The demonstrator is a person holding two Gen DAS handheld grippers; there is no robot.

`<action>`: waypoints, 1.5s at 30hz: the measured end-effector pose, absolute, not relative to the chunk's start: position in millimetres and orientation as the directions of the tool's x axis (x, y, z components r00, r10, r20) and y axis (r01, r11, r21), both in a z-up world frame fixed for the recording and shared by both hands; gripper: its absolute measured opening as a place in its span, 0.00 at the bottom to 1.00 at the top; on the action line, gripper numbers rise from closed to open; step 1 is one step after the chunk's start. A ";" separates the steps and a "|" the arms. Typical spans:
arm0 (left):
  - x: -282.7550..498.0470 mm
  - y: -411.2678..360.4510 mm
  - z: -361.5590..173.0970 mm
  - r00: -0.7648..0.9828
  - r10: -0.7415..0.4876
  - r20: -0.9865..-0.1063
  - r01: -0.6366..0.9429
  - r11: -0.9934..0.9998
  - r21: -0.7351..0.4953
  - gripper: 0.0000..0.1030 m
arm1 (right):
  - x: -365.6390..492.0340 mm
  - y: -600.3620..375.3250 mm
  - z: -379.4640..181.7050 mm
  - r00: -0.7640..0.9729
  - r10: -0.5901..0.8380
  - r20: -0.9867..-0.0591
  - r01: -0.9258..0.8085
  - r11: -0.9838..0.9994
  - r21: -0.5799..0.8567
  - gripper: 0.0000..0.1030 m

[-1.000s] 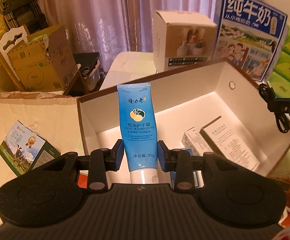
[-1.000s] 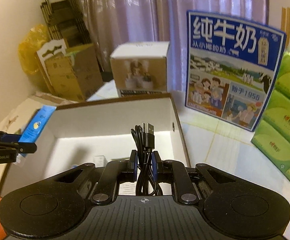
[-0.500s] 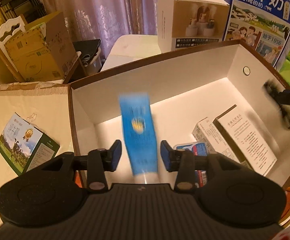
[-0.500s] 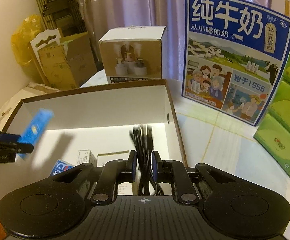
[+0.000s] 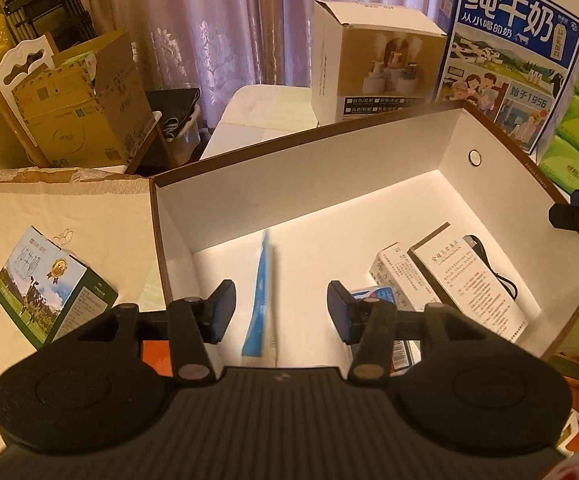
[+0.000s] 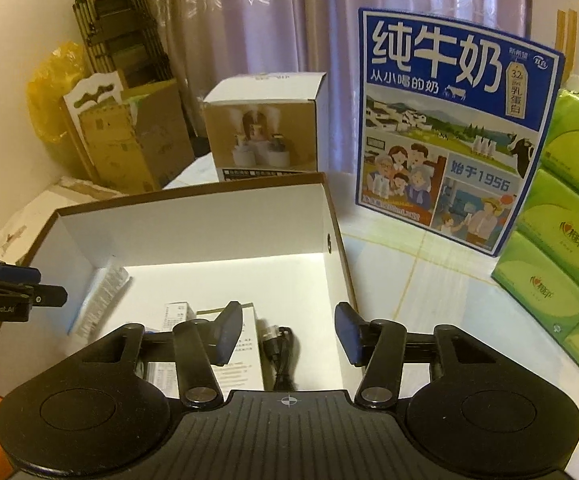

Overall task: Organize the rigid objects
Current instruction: 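Lower the tube and cable into the box and open both tools, then withdraw both tools from the box back over the mat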

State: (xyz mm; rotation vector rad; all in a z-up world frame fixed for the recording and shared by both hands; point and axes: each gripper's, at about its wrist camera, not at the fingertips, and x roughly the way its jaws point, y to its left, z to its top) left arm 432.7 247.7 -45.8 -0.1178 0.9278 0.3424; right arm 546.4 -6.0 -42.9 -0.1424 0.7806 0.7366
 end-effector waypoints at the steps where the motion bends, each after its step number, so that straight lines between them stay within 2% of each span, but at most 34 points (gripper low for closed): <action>1: 431.3 246.7 -43.7 0.554 0.237 -0.798 -0.338 0.940 0.044 0.45 | 545.2 -7.2 -41.9 0.478 0.553 -0.682 -0.650 0.745 0.148 0.48; 26: 355.0 190.5 19.6 0.657 0.165 -0.736 -0.284 0.958 -0.039 0.45 | 472.1 -59.9 7.0 0.497 0.642 -0.584 -0.624 0.732 0.274 0.53; 45: 285.8 141.1 20.3 0.660 0.110 -0.743 -0.246 0.966 -0.076 0.45 | 393.1 -109.7 15.3 0.513 0.646 -0.565 -0.573 0.748 0.334 0.61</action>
